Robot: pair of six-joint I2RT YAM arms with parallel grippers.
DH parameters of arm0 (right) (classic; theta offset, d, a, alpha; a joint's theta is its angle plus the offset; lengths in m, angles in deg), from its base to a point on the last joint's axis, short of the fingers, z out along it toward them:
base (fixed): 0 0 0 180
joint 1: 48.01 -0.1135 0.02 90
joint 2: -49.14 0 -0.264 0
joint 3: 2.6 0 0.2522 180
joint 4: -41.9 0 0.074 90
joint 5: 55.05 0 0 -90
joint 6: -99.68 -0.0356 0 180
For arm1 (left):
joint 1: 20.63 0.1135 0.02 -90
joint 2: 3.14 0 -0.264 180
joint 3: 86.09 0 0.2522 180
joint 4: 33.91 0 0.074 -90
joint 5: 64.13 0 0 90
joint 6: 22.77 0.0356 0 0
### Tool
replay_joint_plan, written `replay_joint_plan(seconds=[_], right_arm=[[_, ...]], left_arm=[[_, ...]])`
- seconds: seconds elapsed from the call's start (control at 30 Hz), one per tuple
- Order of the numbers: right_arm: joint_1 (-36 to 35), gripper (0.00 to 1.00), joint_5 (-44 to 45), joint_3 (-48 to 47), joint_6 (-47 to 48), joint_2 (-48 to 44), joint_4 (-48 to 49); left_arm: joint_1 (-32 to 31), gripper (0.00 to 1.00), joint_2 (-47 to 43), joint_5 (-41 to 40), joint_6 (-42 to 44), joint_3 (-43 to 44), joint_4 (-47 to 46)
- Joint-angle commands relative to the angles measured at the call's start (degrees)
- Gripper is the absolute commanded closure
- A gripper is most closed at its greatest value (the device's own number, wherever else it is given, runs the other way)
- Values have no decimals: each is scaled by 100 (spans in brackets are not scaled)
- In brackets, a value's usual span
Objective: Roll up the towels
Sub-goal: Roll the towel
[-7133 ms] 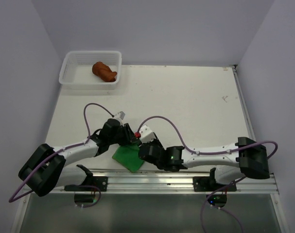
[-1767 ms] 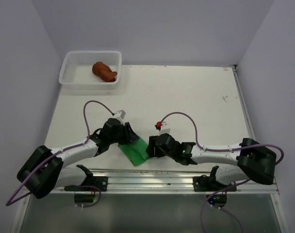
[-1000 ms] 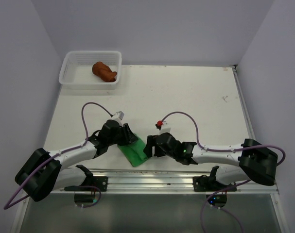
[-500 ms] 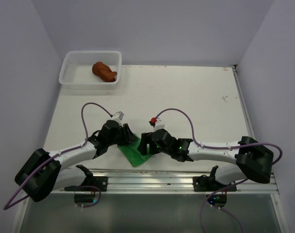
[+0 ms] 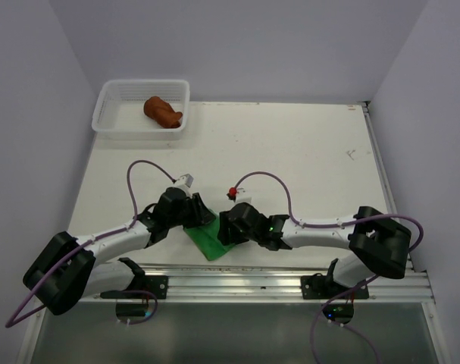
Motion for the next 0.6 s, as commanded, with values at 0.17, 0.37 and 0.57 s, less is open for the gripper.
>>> replay_joint_plan(seconds=[0.17, 0.37, 0.57], right_arm=[[-316, 66, 230, -150, 447, 40, -74], [-896, 74, 1564, -247, 798, 14, -328], [-1169, 80, 2542, -405, 930, 216, -531]], left_arm=[[-55, 56, 283, -144, 170, 307, 581], [6, 54, 503, -224, 399, 1081, 784], [147, 54, 652, -75, 531, 1635, 1135]])
